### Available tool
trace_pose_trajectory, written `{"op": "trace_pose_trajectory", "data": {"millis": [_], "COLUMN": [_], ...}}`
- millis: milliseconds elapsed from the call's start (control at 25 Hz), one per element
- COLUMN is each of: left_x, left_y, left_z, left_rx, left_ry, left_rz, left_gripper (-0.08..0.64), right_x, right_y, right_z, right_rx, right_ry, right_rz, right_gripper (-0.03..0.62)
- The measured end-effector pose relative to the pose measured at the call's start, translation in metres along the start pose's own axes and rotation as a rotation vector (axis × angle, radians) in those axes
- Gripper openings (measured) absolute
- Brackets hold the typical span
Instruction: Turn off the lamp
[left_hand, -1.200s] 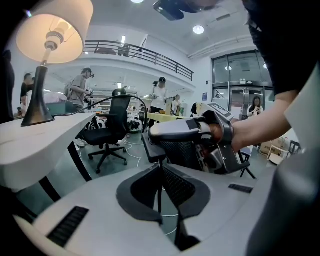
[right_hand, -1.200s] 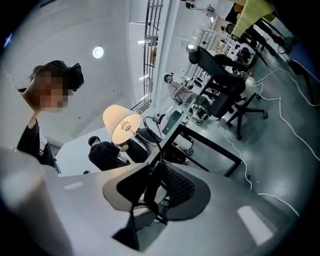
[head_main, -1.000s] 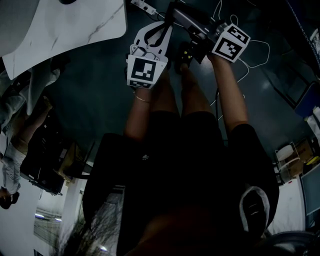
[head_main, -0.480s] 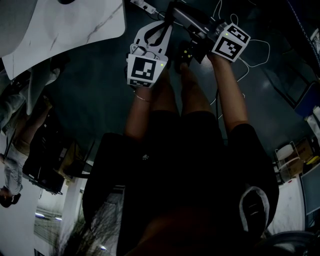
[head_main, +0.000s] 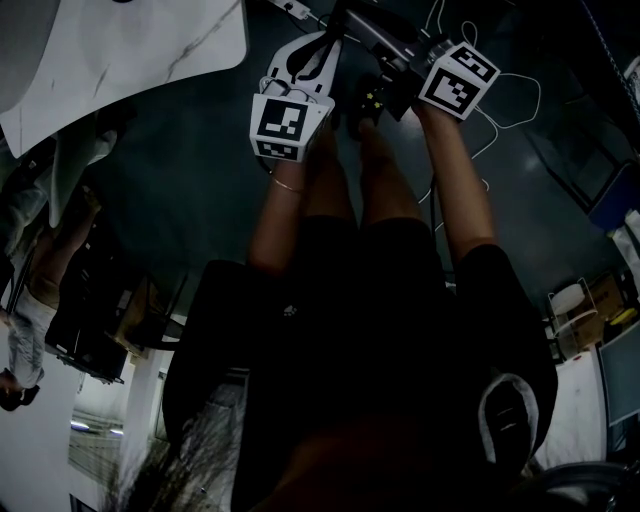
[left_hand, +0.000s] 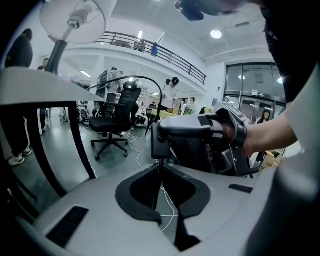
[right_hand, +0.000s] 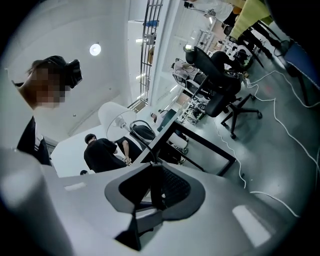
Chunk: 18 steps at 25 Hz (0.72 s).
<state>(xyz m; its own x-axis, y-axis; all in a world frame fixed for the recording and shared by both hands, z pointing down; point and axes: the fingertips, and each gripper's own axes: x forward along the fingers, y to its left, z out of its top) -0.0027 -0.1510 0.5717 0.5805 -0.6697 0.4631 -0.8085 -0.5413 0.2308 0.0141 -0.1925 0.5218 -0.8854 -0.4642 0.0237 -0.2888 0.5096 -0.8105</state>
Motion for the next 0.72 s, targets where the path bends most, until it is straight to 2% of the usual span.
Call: {"op": "trace_pose_trajectory", "data": {"millis": [120, 200, 720], "left_x": [0.0, 0.0, 0.002], "left_y": [0.006, 0.009, 0.021], "left_z": [-0.001, -0.004, -0.008], "left_rx": [-0.085, -0.111, -0.084], "left_ry": [-0.023, -0.032, -0.002], "left_rz": [0.006, 0.004, 0.055], "left_gripper": [0.021, 0.023, 0.021], "right_x": [0.002, 0.004, 0.013], "right_y": [-0.003, -0.006, -0.023], "right_z": [-0.003, -0.003, -0.004], "right_rx": [-0.01, 0.008, 0.005], "right_ry": [-0.003, -0.017, -0.028], "right_rz": [-0.005, -0.004, -0.074], "right_gripper": [0.061, 0.061, 0.064]}}
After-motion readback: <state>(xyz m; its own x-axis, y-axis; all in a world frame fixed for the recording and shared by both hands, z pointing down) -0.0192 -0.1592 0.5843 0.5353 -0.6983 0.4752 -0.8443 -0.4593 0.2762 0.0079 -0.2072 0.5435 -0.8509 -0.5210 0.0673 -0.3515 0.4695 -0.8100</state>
